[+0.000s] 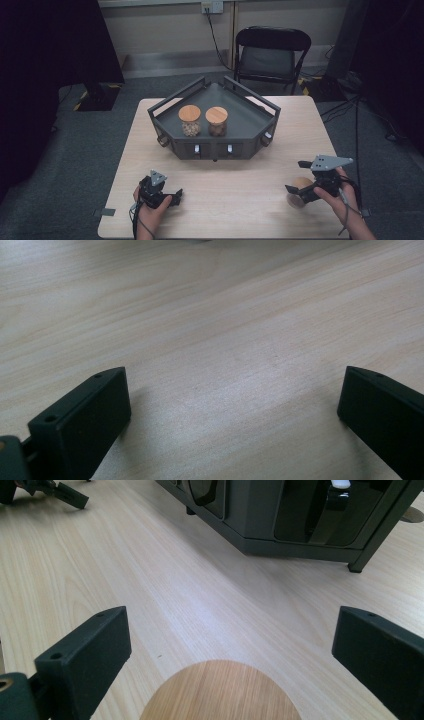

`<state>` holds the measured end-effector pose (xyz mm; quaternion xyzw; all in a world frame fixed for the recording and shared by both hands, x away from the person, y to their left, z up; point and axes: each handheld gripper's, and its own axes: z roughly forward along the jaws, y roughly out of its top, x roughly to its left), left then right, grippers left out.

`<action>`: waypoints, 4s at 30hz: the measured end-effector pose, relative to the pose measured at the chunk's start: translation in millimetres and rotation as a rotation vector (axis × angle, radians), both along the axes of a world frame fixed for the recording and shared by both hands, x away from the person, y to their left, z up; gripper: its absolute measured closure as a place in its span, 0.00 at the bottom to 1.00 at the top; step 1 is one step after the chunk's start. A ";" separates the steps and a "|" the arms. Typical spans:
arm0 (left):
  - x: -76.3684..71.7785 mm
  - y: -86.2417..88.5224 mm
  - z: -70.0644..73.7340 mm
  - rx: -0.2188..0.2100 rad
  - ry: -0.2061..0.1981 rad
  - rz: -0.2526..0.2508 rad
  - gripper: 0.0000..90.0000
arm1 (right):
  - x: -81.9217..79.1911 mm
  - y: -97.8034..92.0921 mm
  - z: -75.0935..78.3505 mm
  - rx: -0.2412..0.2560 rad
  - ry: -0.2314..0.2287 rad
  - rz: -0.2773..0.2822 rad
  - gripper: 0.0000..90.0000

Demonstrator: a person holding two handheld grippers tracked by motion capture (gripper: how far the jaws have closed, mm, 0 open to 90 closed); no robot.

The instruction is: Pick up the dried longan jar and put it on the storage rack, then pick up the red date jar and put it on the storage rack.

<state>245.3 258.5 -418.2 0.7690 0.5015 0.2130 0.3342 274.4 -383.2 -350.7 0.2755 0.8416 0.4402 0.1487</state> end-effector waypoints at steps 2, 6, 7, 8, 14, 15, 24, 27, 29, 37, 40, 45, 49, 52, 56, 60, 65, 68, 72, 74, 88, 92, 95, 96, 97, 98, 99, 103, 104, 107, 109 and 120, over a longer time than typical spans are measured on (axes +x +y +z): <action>0.0 0.0 0.0 0.000 0.000 0.000 0.00 | -1.0 -2.0 -1.6 0.004 -0.001 0.001 0.02; 0.0 0.0 0.0 0.000 0.000 0.000 0.00 | -3.7 -5.3 -4.4 -0.004 -0.007 0.001 0.02; 0.0 0.0 0.0 0.000 0.000 0.000 0.00 | -4.2 -6.5 -5.5 -0.006 -0.009 0.004 0.02; 0.0 0.0 0.0 0.000 0.000 0.000 0.00 | -4.6 -7.6 -6.4 -0.005 -0.009 0.005 0.02; 0.0 0.0 0.0 0.000 0.000 0.000 0.00 | -8.3 -16.3 -15.5 0.008 -0.015 0.009 0.02; 0.0 0.0 0.0 0.000 0.000 0.000 0.00 | -8.6 -16.6 -16.4 0.009 -0.014 0.009 0.02; 0.0 0.0 0.1 0.000 0.000 0.000 0.00 | -12.5 -19.9 -24.7 0.001 -0.016 0.021 0.02; 0.0 0.0 0.0 0.000 0.000 0.000 0.00 | -14.5 -20.8 -27.2 -0.003 -0.018 0.019 0.02; 0.0 0.0 0.0 0.000 0.000 0.000 0.00 | -15.3 -22.0 -29.6 -0.001 -0.020 0.023 0.02; 0.0 0.0 0.0 0.000 0.000 0.000 0.00 | -18.4 -26.3 -39.7 0.002 -0.018 0.031 0.02; 0.0 0.0 0.0 0.000 0.000 0.000 0.00 | -18.7 -28.0 -44.1 0.008 -0.011 0.033 0.02; 0.0 0.0 0.0 0.000 0.000 0.000 0.00 | -19.9 -28.6 -52.4 0.005 0.003 0.028 0.02; 0.0 0.0 0.0 0.000 0.000 0.000 0.00 | -20.5 -28.1 -56.2 -0.005 0.009 0.027 0.02; 0.0 0.0 0.0 0.000 0.000 0.000 0.00 | -20.7 -27.3 -58.3 -0.016 0.013 0.027 0.02; 0.0 0.0 0.0 0.000 0.000 0.000 0.00 | -20.6 -25.7 -60.4 -0.032 0.021 0.028 0.02; 0.0 0.0 0.0 0.000 0.000 0.000 0.00 | -22.1 -23.5 -60.5 -0.056 0.022 0.016 0.02; 0.0 0.0 0.0 0.000 0.000 0.000 0.00 | -22.5 -21.7 -62.4 -0.075 0.030 0.014 0.02; 0.0 0.0 0.0 0.000 0.000 0.000 0.00 | -23.0 -20.8 -63.4 -0.085 0.030 0.013 0.02; 0.0 0.0 0.0 0.000 0.000 0.000 0.00 | -23.1 -19.6 -64.0 -0.098 0.033 0.009 0.02; 0.0 0.0 0.0 0.000 0.000 0.000 0.00 | -23.8 -19.1 -65.1 -0.101 0.031 0.004 0.02; 0.0 0.0 0.0 0.000 0.000 0.000 0.00 | -27.1 -13.8 -63.0 -0.139 0.029 -0.009 0.02; 0.0 0.0 0.0 0.000 0.000 0.000 0.00 | -27.8 -14.1 -63.5 -0.133 0.028 -0.022 0.02; 0.0 0.0 0.0 0.000 0.000 0.000 0.00 | -27.3 -13.7 -63.2 -0.134 0.033 -0.027 0.02; 0.0 0.0 0.1 0.000 0.000 0.000 0.00 | -27.1 -13.5 -63.1 -0.135 0.034 -0.027 0.02; 0.0 0.0 0.1 0.000 0.000 0.000 0.00 | -26.9 -13.1 -63.0 -0.136 0.036 -0.028 0.02; 0.0 0.0 0.0 0.000 0.000 0.000 0.00 | -26.6 -12.5 -62.8 -0.138 0.039 -0.031 0.02; 0.0 0.0 0.1 0.000 0.000 0.000 0.00 | -26.0 -12.1 -62.6 -0.140 0.041 -0.031 0.02; 0.0 0.0 0.0 0.000 0.000 0.000 0.00 | -25.3 -11.9 -62.4 -0.142 0.043 -0.028 0.02; 0.0 0.0 0.0 0.000 0.000 0.000 0.00 | -25.6 -11.8 -62.4 -0.142 0.042 -0.030 0.02; 0.0 0.0 0.0 0.000 0.000 0.000 0.00 | -26.0 -11.9 -62.5 -0.141 0.042 -0.033 0.02; 0.0 0.0 0.0 0.000 0.000 0.000 0.00 | -26.2 -12.6 -63.0 -0.133 0.041 -0.035 0.02; 0.0 0.0 0.0 0.000 0.000 0.000 0.00 | -28.2 -13.6 -65.0 -0.110 0.024 -0.039 0.04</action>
